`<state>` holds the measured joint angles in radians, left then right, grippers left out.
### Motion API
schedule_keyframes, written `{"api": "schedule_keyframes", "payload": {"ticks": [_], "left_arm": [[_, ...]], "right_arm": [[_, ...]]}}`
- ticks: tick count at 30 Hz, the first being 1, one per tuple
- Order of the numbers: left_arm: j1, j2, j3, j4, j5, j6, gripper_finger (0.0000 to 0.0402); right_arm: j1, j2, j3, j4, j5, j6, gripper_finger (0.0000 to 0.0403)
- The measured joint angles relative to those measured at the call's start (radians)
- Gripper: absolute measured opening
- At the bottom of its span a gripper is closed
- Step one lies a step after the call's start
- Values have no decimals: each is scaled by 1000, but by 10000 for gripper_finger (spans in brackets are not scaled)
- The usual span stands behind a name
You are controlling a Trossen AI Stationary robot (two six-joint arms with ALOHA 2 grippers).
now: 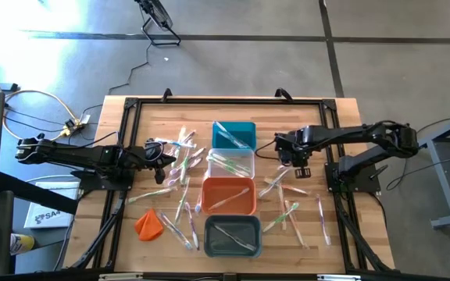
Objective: Pick & Place Toothbrushes
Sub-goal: Put the violet toothbrush into the green bin
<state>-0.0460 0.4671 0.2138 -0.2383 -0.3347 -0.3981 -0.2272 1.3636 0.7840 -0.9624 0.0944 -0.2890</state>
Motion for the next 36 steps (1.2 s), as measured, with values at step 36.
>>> {"api": "schedule_keyframes", "payload": {"ticks": [36], "left_arm": [[0, 0, 0, -5, 0, 0, 0]], "right_arm": [[-61, 46, -186, 233, 12, -25, 196]]}}
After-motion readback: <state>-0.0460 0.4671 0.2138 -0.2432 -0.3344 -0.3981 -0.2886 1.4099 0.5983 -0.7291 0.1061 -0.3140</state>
